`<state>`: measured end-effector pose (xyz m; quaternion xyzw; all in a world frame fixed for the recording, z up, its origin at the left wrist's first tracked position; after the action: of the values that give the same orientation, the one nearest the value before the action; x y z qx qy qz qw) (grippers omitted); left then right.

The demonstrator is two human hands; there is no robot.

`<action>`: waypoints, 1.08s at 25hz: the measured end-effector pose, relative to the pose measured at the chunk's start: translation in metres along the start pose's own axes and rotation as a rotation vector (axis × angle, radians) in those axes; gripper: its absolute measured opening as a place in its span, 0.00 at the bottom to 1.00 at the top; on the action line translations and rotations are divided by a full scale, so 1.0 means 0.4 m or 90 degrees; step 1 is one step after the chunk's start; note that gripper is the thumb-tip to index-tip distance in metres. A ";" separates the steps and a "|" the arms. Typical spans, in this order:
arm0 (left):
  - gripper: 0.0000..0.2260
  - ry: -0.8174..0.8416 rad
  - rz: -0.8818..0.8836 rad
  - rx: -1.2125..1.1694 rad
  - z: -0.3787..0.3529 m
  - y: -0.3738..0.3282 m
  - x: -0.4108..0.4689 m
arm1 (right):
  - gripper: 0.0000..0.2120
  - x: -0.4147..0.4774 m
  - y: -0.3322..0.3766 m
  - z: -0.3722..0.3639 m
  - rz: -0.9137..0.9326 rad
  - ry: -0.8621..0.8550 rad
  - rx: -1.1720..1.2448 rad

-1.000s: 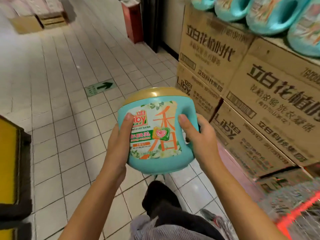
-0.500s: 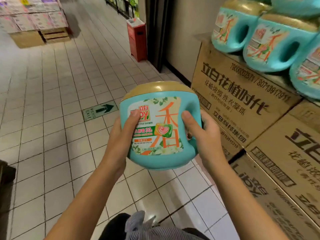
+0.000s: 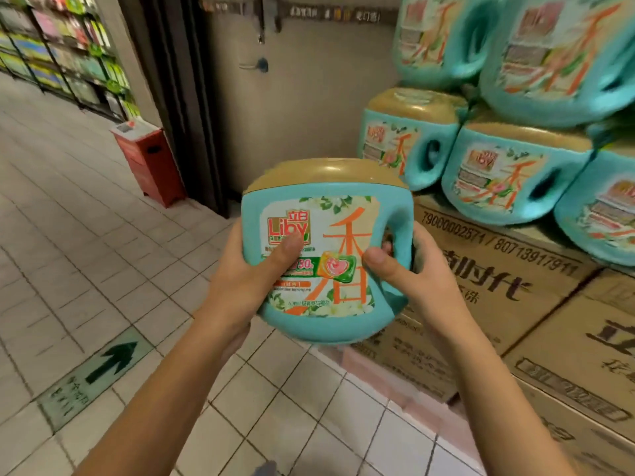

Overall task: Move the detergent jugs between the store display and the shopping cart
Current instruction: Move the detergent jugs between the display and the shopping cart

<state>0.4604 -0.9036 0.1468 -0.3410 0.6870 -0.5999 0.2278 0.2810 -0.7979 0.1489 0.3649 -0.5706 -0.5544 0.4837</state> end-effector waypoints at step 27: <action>0.37 0.455 -0.250 -0.078 -0.224 -0.258 0.962 | 0.24 0.472 0.329 0.329 0.174 -0.531 -0.330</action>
<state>0.1605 -1.1341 0.3009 -0.2491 0.6793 -0.6704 -0.1647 0.1206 -0.9252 0.3172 -0.0972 -0.6015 -0.7076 0.3577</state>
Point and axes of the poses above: each hand's wrist, its own x-axis towards the middle knuckle, its own z-axis out of the back of the hand, y = z × x, the point moved 6 cm from there along x, towards the middle knuckle, and after that the axes turned 13 degrees about y, right-handed, at the moved point
